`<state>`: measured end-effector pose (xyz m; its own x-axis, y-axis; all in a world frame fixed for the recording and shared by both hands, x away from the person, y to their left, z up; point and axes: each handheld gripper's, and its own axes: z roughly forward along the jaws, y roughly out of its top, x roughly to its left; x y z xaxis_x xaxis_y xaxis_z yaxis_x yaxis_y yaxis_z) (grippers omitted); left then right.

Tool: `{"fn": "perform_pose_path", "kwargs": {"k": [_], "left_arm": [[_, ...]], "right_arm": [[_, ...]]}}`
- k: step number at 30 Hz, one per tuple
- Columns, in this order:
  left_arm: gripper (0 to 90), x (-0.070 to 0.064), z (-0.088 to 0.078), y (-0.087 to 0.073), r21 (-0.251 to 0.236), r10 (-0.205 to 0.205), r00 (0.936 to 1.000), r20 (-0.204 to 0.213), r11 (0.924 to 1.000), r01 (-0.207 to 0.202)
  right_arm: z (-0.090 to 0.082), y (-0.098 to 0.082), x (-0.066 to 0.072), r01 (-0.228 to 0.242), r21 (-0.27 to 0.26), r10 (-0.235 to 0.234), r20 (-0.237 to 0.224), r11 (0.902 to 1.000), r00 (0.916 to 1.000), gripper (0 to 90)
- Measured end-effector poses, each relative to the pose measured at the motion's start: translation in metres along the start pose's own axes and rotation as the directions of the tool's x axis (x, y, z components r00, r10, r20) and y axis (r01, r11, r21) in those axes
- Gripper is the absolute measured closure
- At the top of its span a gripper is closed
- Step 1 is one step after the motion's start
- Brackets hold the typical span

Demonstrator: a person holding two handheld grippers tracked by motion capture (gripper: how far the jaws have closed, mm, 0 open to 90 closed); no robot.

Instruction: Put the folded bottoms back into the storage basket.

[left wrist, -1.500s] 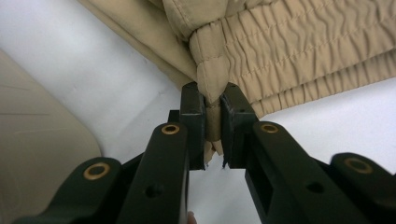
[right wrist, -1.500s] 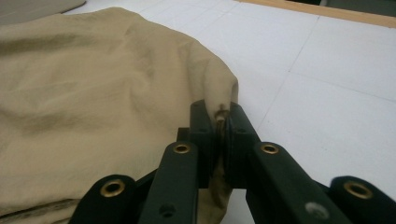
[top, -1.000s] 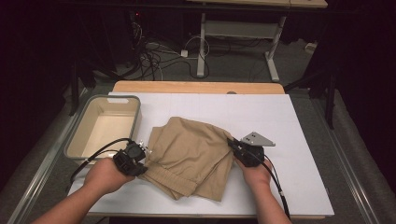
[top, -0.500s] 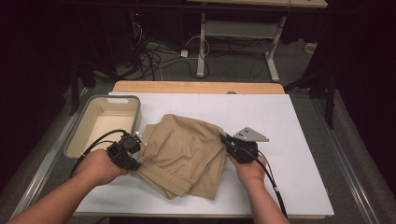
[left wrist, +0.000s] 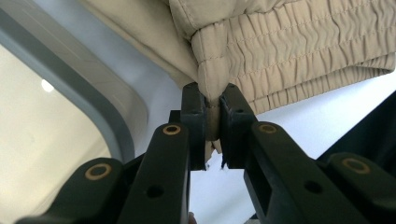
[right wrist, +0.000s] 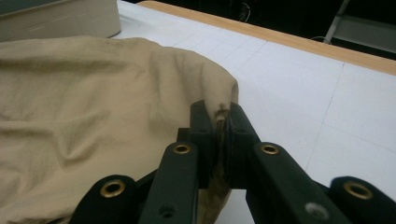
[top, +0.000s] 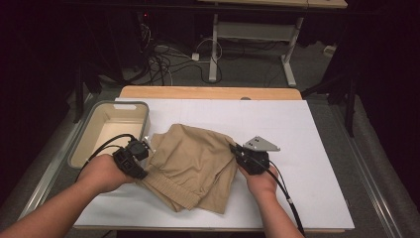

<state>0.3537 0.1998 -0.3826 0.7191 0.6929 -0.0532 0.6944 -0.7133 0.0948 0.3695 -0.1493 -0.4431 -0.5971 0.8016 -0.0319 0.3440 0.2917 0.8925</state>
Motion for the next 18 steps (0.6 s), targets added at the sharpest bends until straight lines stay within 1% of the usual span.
{"fn": "perform_pose_path", "kwargs": {"k": [5,8,12,15,18], "left_arm": [[80.3,0.000,-0.006,0.003,0.016,0.004,1.0000,-0.003,0.9999,-0.004],[80.3,0.001,-0.009,0.004,0.034,0.010,0.9999,-0.003,0.9994,-0.010],[80.3,0.004,-0.014,0.004,0.031,0.011,0.9999,-0.001,0.9995,-0.011],[80.3,0.005,-0.018,0.005,0.034,0.014,0.9999,0.002,0.9993,-0.014],[80.3,0.005,-0.022,0.006,0.044,0.015,0.9999,0.002,0.9989,-0.015]], "right_arm": [[-0.005,0.005,0.002,0.006,0.002,-0.006,0.000,1.0000,1.0000,86.1],[-0.007,0.009,0.001,0.006,0.004,-0.006,-0.002,1.0000,1.0000,86.0],[-0.009,0.013,-0.001,-0.004,0.000,0.004,-0.004,1.0000,1.0000,86.0],[-0.011,0.016,-0.002,-0.018,-0.014,0.018,-0.010,0.9998,0.9998,86.0],[-0.013,0.020,-0.001,-0.011,-0.026,0.010,-0.009,0.9996,0.9999,85.9]]}}
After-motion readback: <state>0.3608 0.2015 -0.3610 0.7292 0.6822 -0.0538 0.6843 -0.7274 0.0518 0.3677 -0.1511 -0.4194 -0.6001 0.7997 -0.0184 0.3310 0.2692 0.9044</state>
